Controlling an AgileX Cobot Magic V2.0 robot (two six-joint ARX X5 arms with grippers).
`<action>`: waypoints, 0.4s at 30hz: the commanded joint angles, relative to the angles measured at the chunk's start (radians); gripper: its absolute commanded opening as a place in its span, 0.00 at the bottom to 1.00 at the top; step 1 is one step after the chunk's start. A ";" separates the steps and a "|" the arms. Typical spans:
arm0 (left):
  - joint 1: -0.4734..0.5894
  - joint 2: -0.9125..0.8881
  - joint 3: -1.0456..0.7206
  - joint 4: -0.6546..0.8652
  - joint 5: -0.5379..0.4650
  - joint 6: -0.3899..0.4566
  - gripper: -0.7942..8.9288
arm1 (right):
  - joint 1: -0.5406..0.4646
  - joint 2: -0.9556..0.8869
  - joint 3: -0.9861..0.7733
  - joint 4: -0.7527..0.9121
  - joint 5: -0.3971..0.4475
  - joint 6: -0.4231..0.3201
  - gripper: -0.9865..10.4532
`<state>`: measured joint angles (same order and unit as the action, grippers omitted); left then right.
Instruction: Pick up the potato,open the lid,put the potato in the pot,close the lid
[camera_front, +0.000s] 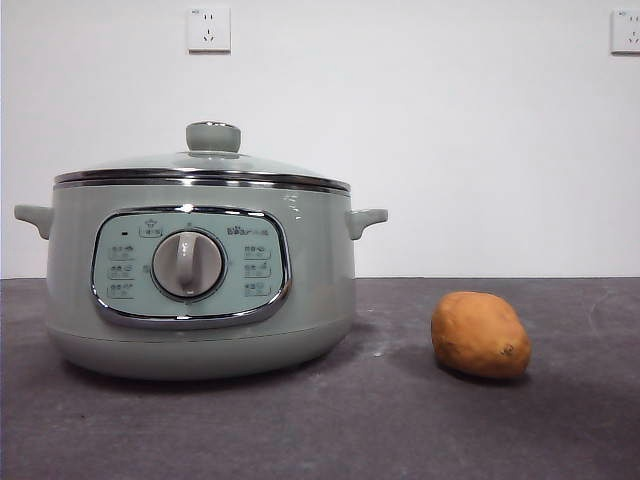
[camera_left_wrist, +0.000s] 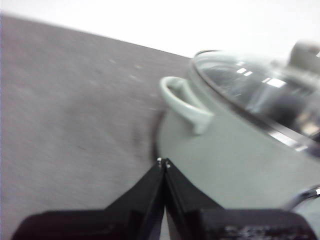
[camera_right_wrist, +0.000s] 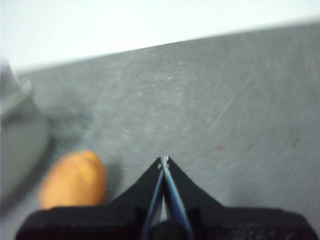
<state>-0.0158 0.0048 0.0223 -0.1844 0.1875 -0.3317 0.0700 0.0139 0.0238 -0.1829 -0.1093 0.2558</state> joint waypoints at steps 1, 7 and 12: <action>0.002 -0.003 -0.015 0.007 0.058 -0.232 0.08 | -0.002 0.000 -0.015 0.002 0.006 0.526 0.09; 0.002 -0.003 -0.015 0.011 0.082 -0.278 0.08 | -0.002 0.000 -0.015 0.003 0.011 0.618 0.09; 0.002 -0.003 -0.014 0.055 0.112 -0.274 0.08 | -0.002 0.000 0.003 0.005 0.003 0.613 0.09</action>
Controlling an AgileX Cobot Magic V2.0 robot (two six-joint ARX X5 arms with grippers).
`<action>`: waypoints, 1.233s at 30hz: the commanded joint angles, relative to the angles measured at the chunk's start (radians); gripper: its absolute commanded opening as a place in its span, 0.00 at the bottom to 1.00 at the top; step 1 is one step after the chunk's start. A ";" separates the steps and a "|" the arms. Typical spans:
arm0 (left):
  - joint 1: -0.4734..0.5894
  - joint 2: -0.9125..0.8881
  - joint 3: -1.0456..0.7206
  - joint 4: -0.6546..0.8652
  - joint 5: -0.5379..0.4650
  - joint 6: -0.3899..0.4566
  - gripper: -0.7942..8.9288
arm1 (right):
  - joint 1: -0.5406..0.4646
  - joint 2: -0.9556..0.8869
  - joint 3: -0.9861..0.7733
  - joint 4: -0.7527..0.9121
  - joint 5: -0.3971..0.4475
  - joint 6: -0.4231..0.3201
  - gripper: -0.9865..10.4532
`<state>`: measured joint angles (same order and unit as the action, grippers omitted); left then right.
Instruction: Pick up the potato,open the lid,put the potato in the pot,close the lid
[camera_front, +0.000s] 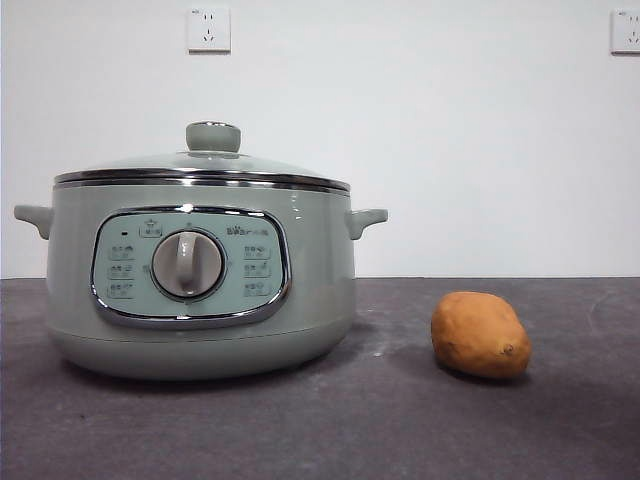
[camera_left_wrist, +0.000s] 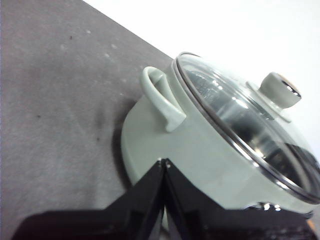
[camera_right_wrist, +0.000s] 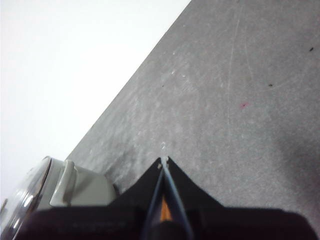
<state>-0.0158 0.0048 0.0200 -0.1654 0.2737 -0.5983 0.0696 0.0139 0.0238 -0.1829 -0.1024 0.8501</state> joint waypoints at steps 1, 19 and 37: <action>0.002 -0.003 -0.009 0.053 0.045 -0.004 0.08 | -0.002 0.000 0.012 0.005 -0.004 0.009 0.09; 0.002 0.240 0.519 -0.303 0.072 0.442 0.08 | -0.002 0.346 0.553 -0.203 -0.183 -0.401 0.08; 0.002 0.652 0.869 -0.539 0.288 0.522 0.25 | -0.001 0.726 0.901 -0.419 -0.503 -0.642 0.25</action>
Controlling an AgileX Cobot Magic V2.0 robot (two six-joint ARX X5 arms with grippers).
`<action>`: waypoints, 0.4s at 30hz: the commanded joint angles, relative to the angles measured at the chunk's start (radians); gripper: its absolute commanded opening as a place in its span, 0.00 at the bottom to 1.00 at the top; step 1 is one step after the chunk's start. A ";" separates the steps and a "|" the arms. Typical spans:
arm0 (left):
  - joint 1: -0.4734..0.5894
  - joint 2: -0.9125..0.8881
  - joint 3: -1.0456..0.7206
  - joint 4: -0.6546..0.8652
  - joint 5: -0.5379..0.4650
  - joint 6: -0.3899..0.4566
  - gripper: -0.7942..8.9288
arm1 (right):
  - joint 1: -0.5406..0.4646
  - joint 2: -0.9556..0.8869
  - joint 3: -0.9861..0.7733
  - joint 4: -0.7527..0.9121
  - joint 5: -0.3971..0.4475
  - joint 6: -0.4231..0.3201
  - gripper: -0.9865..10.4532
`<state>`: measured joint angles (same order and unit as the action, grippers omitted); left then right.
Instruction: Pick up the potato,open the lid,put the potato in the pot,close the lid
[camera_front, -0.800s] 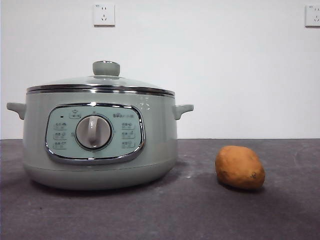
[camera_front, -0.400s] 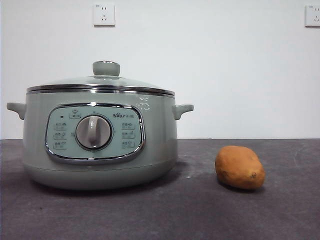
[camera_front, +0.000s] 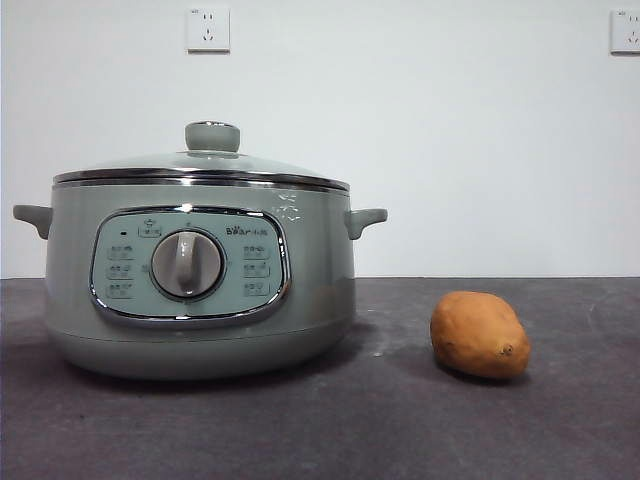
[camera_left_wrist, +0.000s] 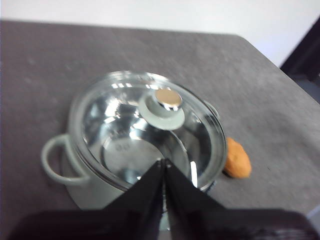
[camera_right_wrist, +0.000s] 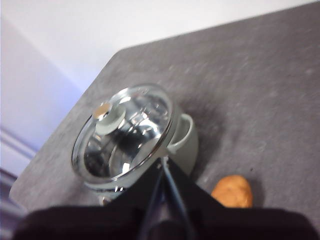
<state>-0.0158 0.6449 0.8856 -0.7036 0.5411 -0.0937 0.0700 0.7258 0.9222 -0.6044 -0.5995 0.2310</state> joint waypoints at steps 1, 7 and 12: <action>0.002 0.020 0.004 -0.001 0.021 0.014 0.34 | -0.001 0.022 0.003 0.001 -0.003 -0.022 0.34; 0.002 0.058 0.004 0.013 0.068 -0.018 0.47 | 0.038 0.074 0.004 -0.013 0.000 -0.022 0.52; 0.002 0.061 0.006 0.060 0.066 -0.019 0.47 | 0.156 0.146 0.028 -0.014 0.135 -0.022 0.52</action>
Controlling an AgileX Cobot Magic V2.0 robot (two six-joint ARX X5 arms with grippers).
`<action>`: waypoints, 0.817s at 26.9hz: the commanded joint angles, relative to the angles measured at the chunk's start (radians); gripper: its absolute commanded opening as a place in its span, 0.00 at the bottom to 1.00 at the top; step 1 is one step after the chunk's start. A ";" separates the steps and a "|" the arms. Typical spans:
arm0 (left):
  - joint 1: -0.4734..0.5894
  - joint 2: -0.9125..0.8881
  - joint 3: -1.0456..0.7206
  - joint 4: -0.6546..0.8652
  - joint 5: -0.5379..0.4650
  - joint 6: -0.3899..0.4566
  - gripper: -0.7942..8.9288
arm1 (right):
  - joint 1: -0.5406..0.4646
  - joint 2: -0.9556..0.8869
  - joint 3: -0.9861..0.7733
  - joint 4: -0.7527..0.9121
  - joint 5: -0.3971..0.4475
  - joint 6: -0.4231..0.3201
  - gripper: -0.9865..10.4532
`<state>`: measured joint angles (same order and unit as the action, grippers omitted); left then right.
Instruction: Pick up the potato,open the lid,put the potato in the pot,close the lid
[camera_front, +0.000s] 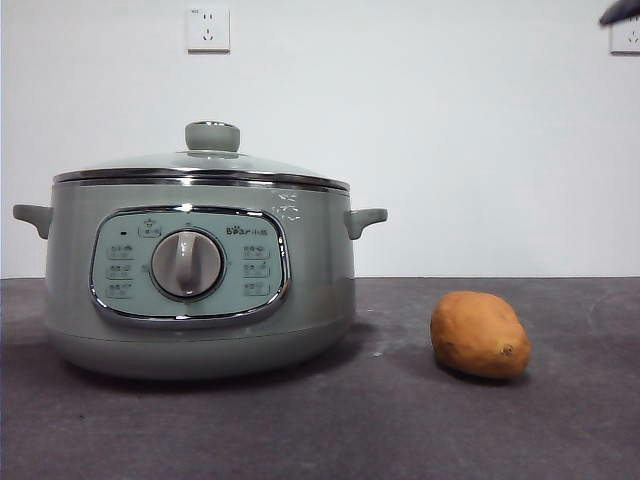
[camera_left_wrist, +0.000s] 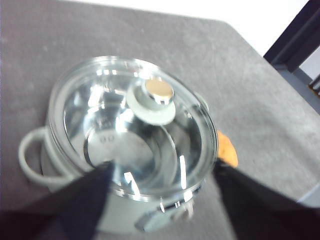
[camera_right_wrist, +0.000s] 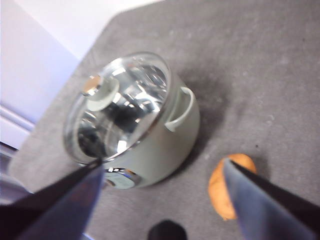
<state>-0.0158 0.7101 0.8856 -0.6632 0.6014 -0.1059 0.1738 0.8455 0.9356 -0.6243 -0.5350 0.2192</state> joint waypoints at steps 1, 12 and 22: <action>0.002 -0.004 0.006 0.026 0.006 -0.007 0.47 | 0.088 0.048 0.022 0.004 0.121 -0.010 0.52; 0.002 -0.004 0.006 0.050 0.002 -0.006 0.47 | 0.404 0.442 0.119 -0.039 0.623 0.007 0.44; 0.002 -0.003 0.006 0.048 0.000 0.002 0.47 | 0.402 0.845 0.119 0.060 0.616 0.062 0.45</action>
<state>-0.0158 0.7094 0.8886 -0.6212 0.6006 -0.1085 0.5751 1.6814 1.0557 -0.5697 0.0792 0.2604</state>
